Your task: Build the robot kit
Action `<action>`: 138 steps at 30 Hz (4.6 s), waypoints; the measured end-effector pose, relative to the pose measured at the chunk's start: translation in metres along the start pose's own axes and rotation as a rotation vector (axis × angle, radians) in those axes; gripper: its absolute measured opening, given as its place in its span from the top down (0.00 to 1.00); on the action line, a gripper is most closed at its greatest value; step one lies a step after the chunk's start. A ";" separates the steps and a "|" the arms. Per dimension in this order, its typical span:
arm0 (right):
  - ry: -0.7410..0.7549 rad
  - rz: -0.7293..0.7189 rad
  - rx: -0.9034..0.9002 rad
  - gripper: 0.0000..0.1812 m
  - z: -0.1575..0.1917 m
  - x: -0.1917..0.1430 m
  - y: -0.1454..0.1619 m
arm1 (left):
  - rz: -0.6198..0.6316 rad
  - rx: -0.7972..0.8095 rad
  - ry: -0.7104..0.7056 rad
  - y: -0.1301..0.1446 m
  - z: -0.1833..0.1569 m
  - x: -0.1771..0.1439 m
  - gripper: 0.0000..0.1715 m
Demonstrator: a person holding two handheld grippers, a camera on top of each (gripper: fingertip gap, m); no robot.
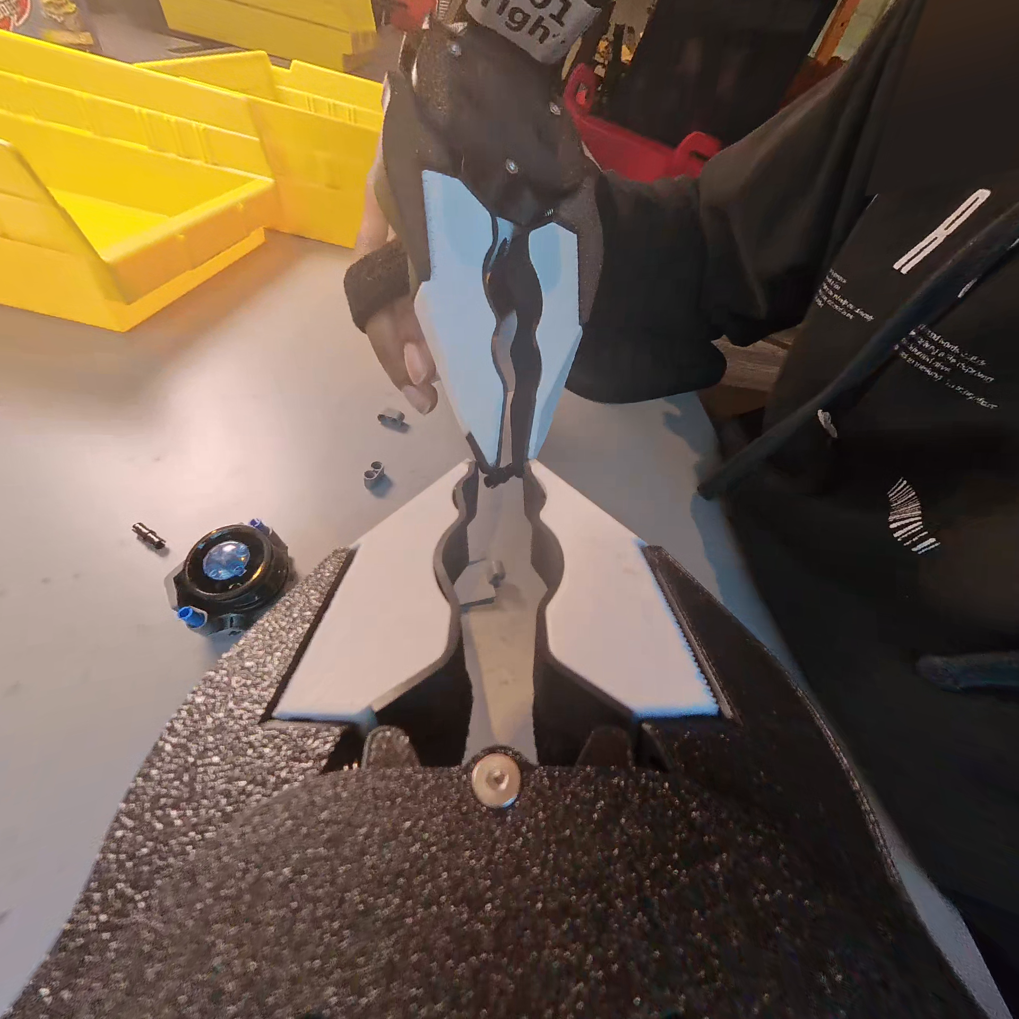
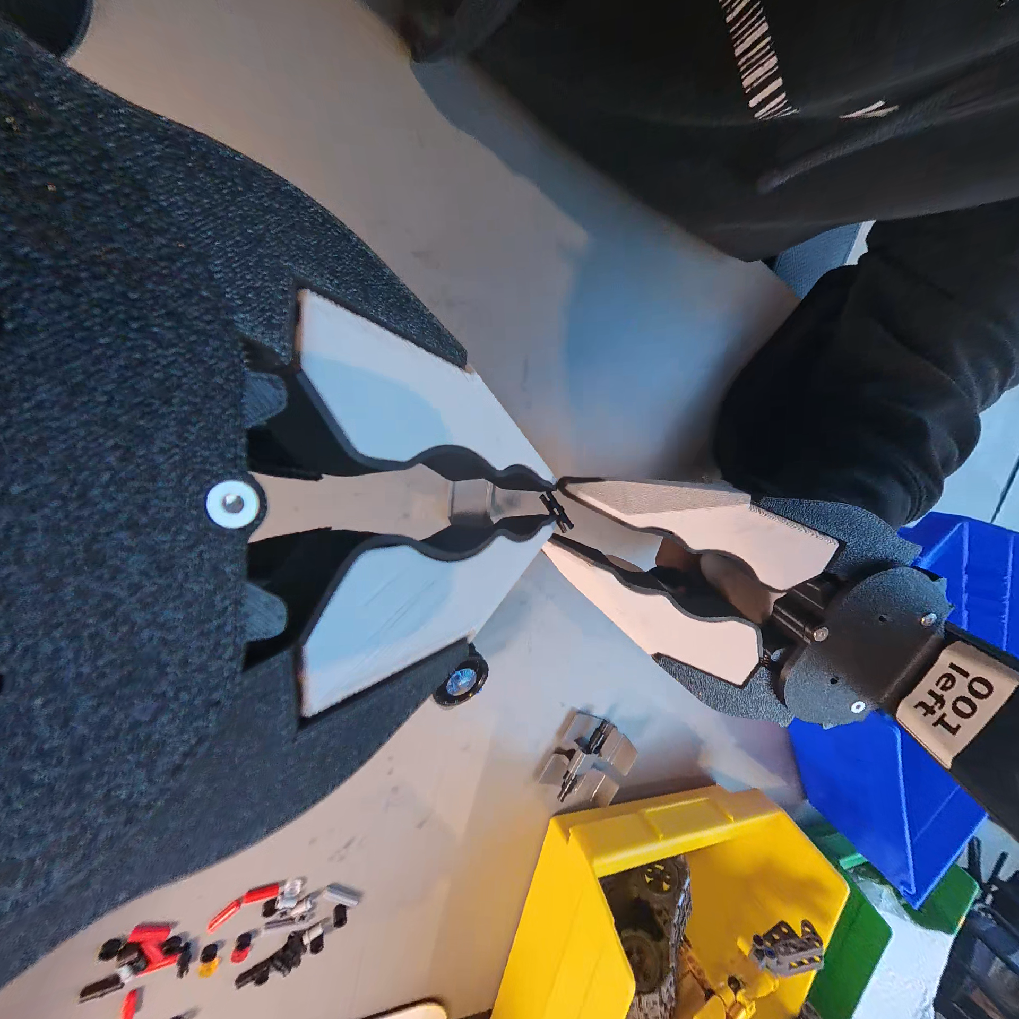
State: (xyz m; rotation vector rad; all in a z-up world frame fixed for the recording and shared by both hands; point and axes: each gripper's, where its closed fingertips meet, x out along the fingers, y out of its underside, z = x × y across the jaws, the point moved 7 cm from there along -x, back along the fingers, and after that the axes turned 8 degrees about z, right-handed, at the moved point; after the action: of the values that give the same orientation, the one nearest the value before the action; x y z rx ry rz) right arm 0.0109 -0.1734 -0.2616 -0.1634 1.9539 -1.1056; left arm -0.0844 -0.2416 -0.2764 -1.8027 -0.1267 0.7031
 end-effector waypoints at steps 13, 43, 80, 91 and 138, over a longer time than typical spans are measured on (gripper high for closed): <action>0.177 -0.076 -0.005 0.94 -0.012 -0.018 -0.008 | -0.165 -0.110 0.021 -0.011 0.009 -0.014 0.98; 0.202 -0.122 -0.055 1.00 -0.004 -0.022 -0.019 | -0.233 -0.224 0.156 -0.013 0.007 -0.012 0.97; 0.076 0.150 0.263 0.97 -0.024 0.034 0.041 | 0.234 0.088 -0.294 0.023 0.026 0.004 0.98; 0.035 0.153 0.245 0.97 -0.017 0.031 0.042 | 0.255 0.225 -0.318 0.024 0.019 0.011 0.98; -0.002 0.286 0.184 0.98 -0.003 0.043 0.044 | 0.385 0.228 -0.262 0.036 0.013 0.023 0.99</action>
State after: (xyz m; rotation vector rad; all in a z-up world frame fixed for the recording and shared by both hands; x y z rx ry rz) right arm -0.0053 -0.1661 -0.3209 0.2086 1.7951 -1.0849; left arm -0.0817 -0.2343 -0.3205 -1.5237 0.1277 1.1790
